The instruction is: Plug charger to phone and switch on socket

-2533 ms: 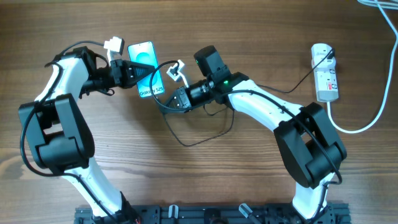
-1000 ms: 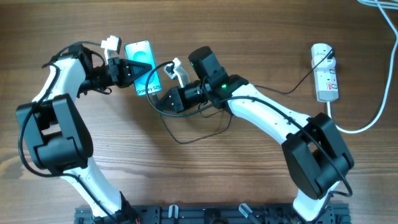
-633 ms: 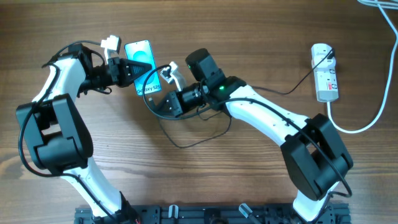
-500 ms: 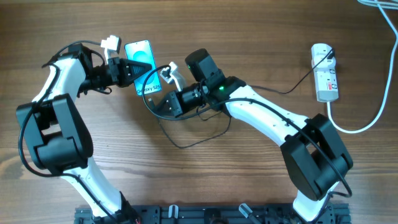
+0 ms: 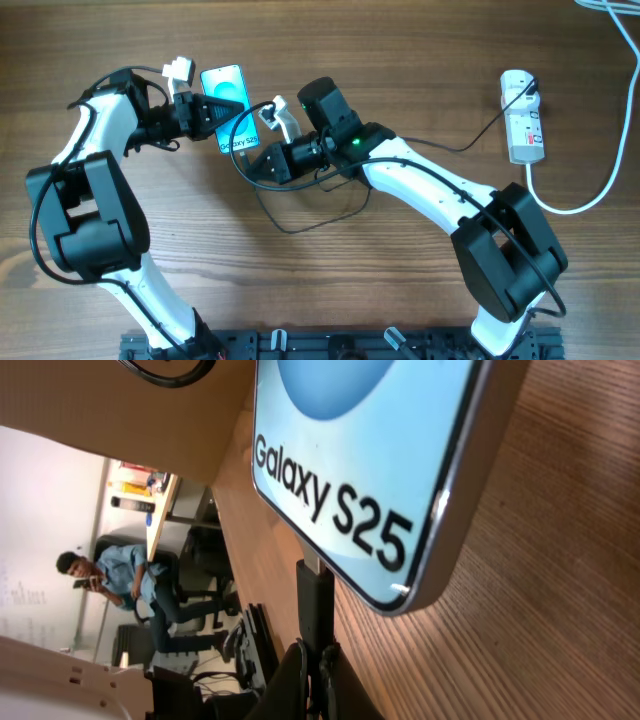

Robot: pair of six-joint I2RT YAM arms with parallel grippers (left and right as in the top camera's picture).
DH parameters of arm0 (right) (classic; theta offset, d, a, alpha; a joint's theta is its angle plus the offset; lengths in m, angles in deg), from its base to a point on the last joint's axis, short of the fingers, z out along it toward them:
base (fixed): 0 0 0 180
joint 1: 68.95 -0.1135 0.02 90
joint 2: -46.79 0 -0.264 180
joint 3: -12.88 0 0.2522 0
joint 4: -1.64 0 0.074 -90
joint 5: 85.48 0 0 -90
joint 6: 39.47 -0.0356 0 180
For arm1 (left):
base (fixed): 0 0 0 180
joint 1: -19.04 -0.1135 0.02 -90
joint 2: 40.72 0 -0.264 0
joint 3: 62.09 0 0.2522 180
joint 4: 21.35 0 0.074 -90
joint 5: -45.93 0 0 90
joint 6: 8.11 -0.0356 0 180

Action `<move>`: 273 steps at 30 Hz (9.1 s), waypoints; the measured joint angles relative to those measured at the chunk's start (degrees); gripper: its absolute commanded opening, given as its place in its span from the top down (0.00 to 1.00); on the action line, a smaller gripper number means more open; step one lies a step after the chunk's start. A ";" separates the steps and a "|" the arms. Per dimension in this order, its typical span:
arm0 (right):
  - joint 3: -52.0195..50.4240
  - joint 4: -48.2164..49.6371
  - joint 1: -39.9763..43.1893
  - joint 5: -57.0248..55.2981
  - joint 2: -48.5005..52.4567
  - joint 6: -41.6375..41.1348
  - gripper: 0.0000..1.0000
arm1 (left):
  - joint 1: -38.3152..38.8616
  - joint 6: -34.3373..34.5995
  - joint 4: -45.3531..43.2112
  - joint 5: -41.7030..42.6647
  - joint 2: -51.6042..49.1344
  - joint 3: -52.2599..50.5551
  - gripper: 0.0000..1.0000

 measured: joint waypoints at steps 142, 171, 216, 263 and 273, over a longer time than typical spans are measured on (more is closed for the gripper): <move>-0.94 2.40 10.21 -34.10 -0.26 -11.13 0.00 | 2.16 0.17 -0.61 -1.73 0.00 0.22 0.96; -0.70 -1.14 14.56 -15.06 -0.26 -9.57 0.96 | 2.16 0.17 -1.03 -2.19 0.00 0.22 0.96; -0.50 1.38 -3.32 -10.93 -0.28 -3.74 0.96 | 2.14 -0.04 -1.49 -2.75 0.00 0.22 0.96; -0.81 6.60 7.45 -3.63 -0.66 -11.15 0.12 | 2.27 0.37 -1.07 -1.92 -0.04 0.22 0.96; -0.81 9.51 9.99 8.24 -0.66 -5.25 0.42 | 7.43 0.39 -1.99 -2.21 -0.04 0.20 0.96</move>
